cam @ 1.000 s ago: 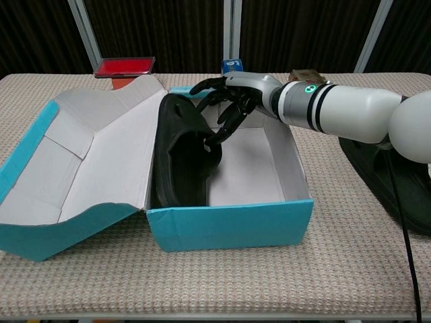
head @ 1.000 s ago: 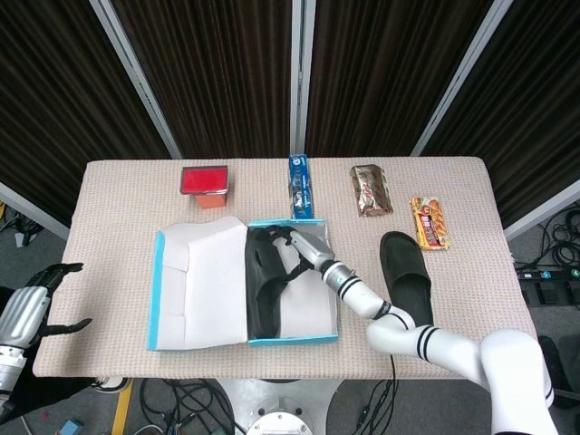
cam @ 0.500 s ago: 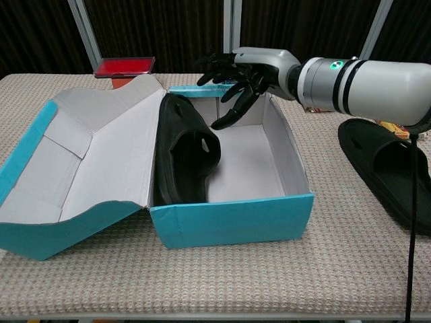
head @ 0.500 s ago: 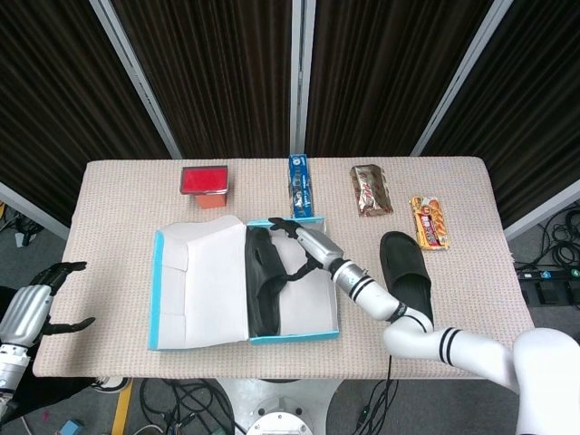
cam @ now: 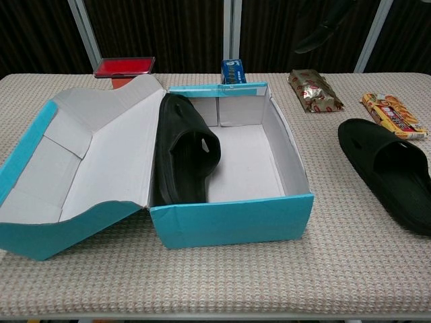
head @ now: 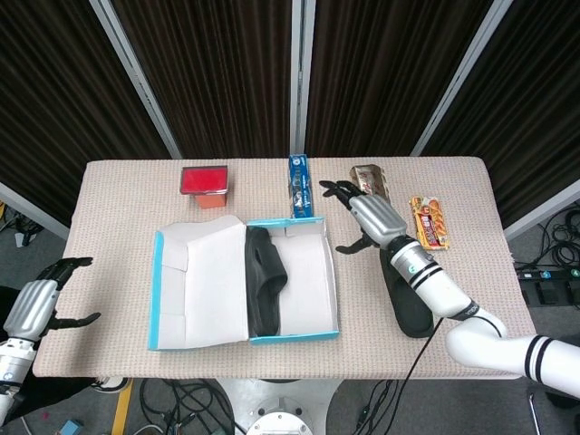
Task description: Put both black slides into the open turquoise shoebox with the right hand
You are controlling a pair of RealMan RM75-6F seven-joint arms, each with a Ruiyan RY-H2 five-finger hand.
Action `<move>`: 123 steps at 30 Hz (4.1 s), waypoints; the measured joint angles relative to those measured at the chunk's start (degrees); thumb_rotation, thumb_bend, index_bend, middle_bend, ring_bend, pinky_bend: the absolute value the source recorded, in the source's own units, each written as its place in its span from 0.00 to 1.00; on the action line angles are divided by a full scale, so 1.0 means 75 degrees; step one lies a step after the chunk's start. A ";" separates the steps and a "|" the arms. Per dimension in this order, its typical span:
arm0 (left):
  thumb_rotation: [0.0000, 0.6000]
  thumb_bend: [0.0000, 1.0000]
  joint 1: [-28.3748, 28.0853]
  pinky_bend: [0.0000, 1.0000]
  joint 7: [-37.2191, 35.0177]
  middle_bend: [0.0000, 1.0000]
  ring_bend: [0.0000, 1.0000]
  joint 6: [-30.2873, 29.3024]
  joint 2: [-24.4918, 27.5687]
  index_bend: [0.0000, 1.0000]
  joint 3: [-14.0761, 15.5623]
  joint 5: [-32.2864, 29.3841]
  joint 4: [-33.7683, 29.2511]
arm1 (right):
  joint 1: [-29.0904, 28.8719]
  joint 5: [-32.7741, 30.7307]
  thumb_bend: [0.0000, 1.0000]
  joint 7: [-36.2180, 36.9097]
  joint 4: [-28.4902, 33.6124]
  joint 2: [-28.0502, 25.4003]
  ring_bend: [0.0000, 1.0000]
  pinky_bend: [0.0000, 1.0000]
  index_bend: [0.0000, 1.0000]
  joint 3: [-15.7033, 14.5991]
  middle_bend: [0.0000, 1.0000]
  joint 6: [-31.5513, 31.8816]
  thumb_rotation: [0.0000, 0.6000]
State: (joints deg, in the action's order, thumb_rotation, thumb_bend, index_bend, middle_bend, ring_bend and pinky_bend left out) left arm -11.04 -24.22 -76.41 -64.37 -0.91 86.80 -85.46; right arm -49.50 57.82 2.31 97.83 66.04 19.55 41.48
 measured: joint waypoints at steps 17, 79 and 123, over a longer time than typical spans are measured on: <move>1.00 0.04 -0.0054 0.18 -0.0430 0.22 0.12 0.0075 -0.0046 0.17 0.0070 0.0082 0.0197 | -0.2341 -0.6030 0.00 -0.5518 0.0223 -0.0759 0.03 0.24 0.00 -0.2710 0.16 0.0319 1.00; 1.00 0.04 0.0026 0.18 -0.1185 0.22 0.12 0.0131 -0.0280 0.19 0.0360 0.0248 0.0884 | -0.3382 -0.8065 0.03 -0.6897 -0.1748 0.1803 0.11 0.22 0.21 -0.4430 0.22 0.0182 1.00; 1.00 0.04 -0.0119 0.18 -0.0913 0.22 0.12 0.0272 -0.0181 0.18 0.0371 0.0267 0.0583 | -0.1545 -0.4536 0.21 -0.4127 0.0298 -0.0425 0.42 0.61 0.55 -0.2199 0.50 0.1278 1.00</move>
State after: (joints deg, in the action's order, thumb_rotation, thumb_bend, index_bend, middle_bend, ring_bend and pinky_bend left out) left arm -11.93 -31.07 -74.37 -65.73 1.88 88.81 -81.09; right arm -61.09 23.81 -28.64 100.07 62.85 3.06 51.06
